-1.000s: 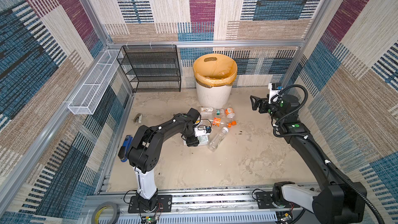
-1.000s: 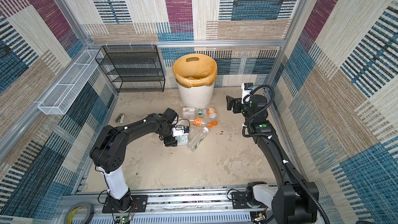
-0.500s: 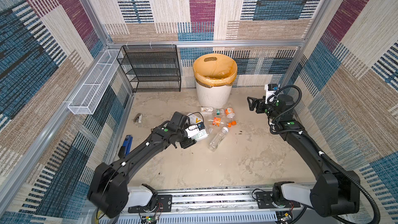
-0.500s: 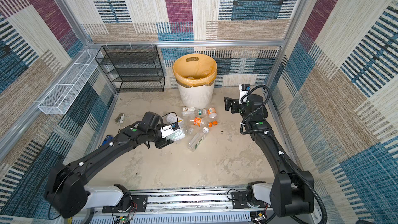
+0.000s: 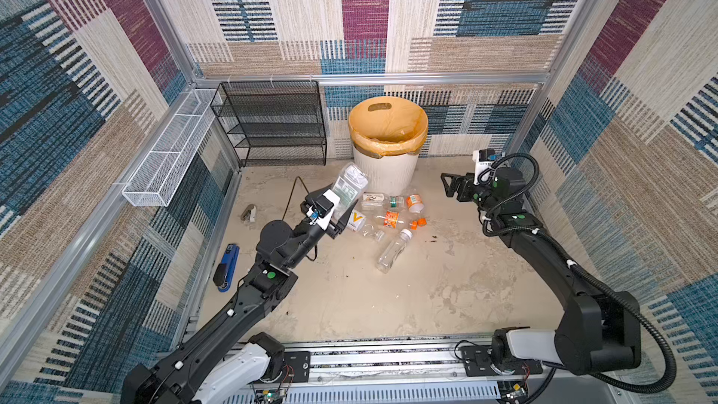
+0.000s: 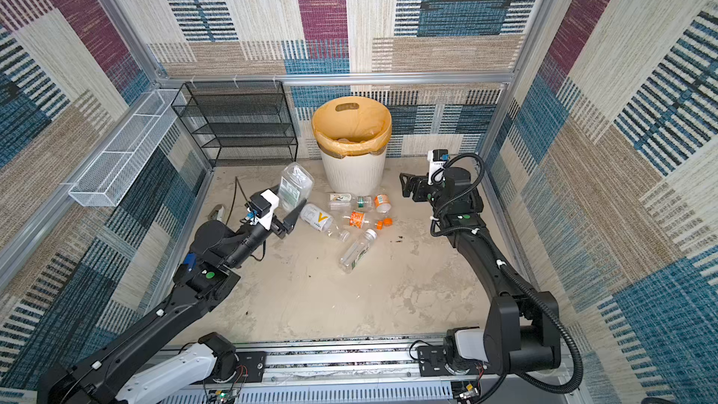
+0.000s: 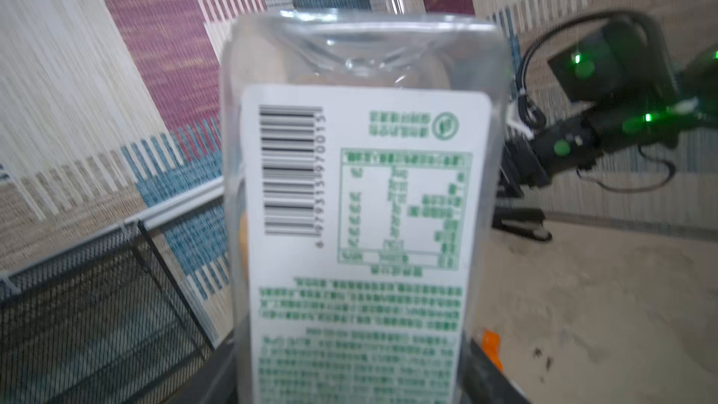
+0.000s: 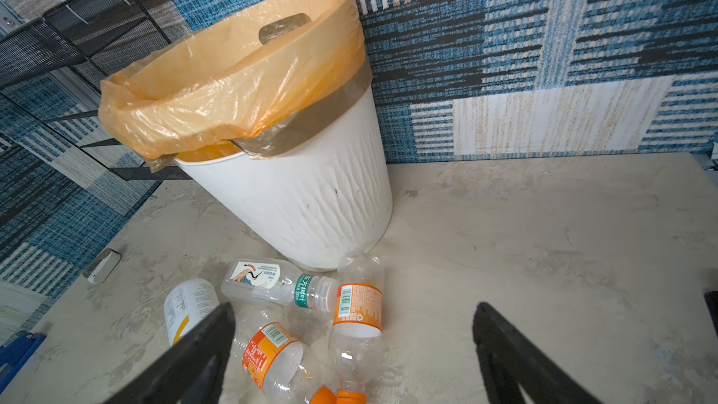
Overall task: Throw the plastic bottles in the bin
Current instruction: 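Lift the green-labelled bottle with the left gripper and carry it over the bin, then open the left gripper over the bin to drop the bottle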
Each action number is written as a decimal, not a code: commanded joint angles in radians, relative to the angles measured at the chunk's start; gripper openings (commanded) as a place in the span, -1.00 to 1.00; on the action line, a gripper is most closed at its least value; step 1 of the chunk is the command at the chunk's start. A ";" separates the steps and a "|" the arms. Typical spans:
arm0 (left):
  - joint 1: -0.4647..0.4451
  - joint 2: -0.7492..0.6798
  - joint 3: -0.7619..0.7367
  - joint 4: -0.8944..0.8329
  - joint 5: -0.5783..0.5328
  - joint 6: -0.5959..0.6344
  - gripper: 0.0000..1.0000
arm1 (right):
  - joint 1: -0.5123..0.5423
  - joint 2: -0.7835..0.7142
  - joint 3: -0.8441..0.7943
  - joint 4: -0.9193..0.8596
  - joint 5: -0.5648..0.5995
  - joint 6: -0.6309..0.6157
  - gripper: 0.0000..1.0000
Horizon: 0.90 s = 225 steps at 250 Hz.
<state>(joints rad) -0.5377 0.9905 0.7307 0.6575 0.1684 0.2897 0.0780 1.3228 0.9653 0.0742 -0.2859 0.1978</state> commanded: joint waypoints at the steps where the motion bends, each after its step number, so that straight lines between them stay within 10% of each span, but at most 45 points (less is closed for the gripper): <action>1: 0.002 0.121 0.159 0.315 0.042 -0.108 0.23 | 0.002 -0.012 -0.007 0.046 -0.017 0.030 0.90; 70: 0.036 0.900 1.573 -0.834 -0.079 -0.270 0.68 | 0.080 -0.021 -0.005 -0.005 0.007 0.004 0.91; 97: 0.045 1.095 1.912 -1.058 -0.053 -0.298 0.92 | 0.105 -0.041 -0.042 -0.017 0.005 0.008 0.93; 140: 0.066 1.061 1.817 -1.061 -0.079 -0.302 0.99 | 0.117 -0.057 -0.067 -0.044 -0.008 0.009 0.94; 225: 0.092 0.613 1.167 -0.915 -0.154 -0.181 0.99 | 0.234 -0.044 -0.034 -0.245 0.119 0.135 0.94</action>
<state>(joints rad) -0.4599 1.7252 2.0861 -0.2951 0.0559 0.0391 0.2646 1.2781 0.9401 -0.0608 -0.2493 0.2359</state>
